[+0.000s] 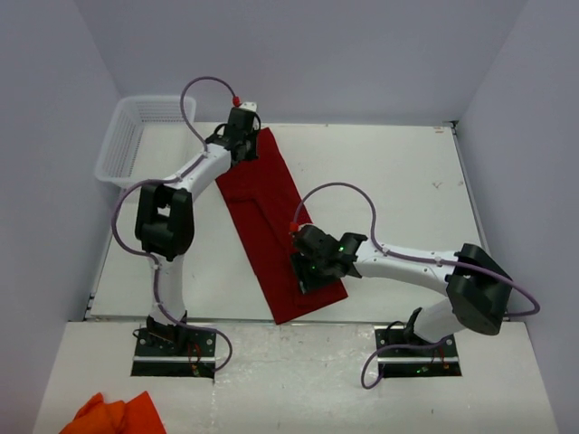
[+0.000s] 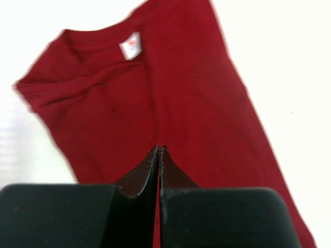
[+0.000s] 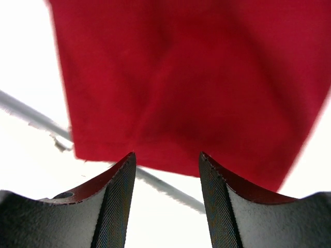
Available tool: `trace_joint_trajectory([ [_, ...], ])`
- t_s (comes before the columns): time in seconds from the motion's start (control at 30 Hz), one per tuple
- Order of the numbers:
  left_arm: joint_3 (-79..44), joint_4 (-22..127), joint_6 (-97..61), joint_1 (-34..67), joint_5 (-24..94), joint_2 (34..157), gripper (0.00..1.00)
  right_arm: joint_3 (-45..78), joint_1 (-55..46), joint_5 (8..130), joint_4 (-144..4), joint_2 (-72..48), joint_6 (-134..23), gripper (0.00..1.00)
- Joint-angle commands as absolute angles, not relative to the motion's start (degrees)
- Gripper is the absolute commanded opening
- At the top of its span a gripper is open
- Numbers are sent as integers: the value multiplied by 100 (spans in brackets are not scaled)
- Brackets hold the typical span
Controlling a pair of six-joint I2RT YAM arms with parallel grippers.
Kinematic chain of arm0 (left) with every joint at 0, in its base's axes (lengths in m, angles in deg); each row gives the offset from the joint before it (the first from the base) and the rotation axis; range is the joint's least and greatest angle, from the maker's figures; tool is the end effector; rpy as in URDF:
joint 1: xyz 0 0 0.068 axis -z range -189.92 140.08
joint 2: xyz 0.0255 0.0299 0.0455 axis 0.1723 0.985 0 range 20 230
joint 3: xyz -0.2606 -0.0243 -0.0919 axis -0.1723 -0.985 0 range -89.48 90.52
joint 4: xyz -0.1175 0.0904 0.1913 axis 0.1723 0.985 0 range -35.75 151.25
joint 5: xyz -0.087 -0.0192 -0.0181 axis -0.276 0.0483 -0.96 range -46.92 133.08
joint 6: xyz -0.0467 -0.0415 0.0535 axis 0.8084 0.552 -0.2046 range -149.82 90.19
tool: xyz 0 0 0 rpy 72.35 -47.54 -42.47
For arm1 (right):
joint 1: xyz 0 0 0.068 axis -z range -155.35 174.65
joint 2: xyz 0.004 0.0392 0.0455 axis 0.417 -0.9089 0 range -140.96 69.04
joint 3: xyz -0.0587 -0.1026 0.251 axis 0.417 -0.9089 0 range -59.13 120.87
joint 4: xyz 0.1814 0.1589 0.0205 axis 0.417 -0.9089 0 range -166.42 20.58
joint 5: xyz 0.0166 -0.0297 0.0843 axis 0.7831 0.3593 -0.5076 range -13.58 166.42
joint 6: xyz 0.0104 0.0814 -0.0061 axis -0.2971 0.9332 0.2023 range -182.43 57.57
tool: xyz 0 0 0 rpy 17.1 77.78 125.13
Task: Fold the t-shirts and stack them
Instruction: Rotate the tshirt 90 degrees
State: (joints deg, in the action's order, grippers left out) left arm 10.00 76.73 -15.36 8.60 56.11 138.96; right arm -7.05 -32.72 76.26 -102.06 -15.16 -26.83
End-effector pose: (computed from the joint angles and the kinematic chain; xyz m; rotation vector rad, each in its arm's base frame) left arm 0.4681 -0.1399 0.2343 -0.0351 2.2802 -0.0385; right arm 0.1489 0.2331 0.1808 -0.5305 2.7539 0.4578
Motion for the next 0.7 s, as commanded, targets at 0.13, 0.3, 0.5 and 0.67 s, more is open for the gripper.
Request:
trace_joint_trajectory([
  [0.13,939,7279,-1356,950,5055,14339,0,-208,-4012,7633,-10413,-1885,-2350,53],
  [0.3,939,7192,-1435,950,4959,14691,0,-235,-4118,7633,-10335,-2034,-2209,53],
  [0.5,904,6954,-1549,950,4826,14867,0,-226,-4127,7712,-10290,-2245,-2182,53],
  [0.67,895,6875,-1575,950,4800,14955,0,-121,-4127,7686,-10273,-2482,-2165,47],
])
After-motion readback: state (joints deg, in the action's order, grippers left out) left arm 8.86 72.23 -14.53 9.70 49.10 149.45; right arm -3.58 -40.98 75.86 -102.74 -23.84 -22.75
